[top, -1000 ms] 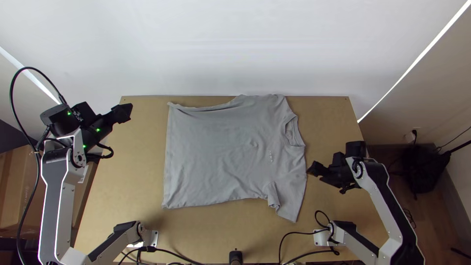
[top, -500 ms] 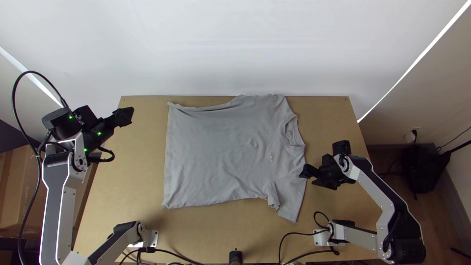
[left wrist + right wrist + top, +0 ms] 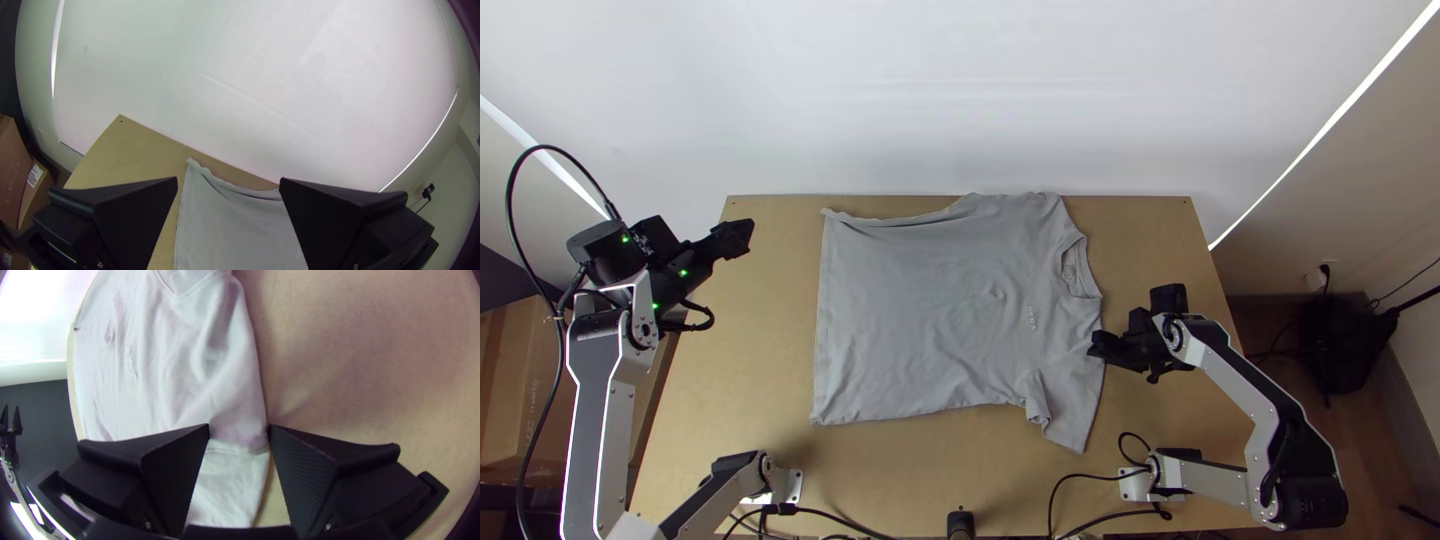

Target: Fold the t-shirt

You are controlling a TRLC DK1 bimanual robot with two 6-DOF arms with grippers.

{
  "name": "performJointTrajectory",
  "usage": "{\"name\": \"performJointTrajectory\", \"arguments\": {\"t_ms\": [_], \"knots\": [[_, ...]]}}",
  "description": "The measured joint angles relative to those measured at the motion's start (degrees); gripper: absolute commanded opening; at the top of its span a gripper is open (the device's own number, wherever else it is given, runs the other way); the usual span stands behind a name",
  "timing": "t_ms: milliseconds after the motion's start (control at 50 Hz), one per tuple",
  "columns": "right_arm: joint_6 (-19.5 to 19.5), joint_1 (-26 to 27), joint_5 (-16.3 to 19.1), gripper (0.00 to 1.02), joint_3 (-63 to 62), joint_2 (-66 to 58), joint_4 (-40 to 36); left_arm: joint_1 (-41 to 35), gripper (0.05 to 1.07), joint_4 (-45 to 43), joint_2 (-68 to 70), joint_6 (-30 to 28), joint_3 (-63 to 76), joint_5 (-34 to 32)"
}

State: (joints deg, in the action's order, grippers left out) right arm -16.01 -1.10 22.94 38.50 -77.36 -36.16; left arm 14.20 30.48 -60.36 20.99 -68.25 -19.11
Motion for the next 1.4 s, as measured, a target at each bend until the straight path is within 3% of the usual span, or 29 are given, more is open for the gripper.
{"name": "performJointTrajectory", "arguments": {"t_ms": [160,320,640,780,1080,1400], "knots": [[0.02,-1.14,-0.42,0.03,-1.20,0.17,1.70,0.00,1.03,2.67,0.00,-2.21,0.07,0.00],[0.02,-1.16,-1.07,0.03,-2.84,1.14,3.32,-0.13,1.01,10.01,-0.90,-8.52,0.13,-0.02],[0.00,-1.46,-1.29,0.03,-4.46,3.23,3.78,-6.71,1.01,36.81,-1.27,-37.59,13.44,2.82],[0.00,-1.53,-1.49,0.03,-4.83,4.04,3.63,-11.56,1.01,41.44,1.31,-45.09,19.96,7.96],[-0.22,-1.53,-1.53,0.03,-5.64,5.53,2.89,-18.43,1.01,44.02,-0.79,-47.10,25.24,11.30],[-0.46,-1.90,-1.70,0.02,-6.29,6.80,2.69,-24.39,0.92,39.56,-5.81,-42.38,26.73,11.74]]}}
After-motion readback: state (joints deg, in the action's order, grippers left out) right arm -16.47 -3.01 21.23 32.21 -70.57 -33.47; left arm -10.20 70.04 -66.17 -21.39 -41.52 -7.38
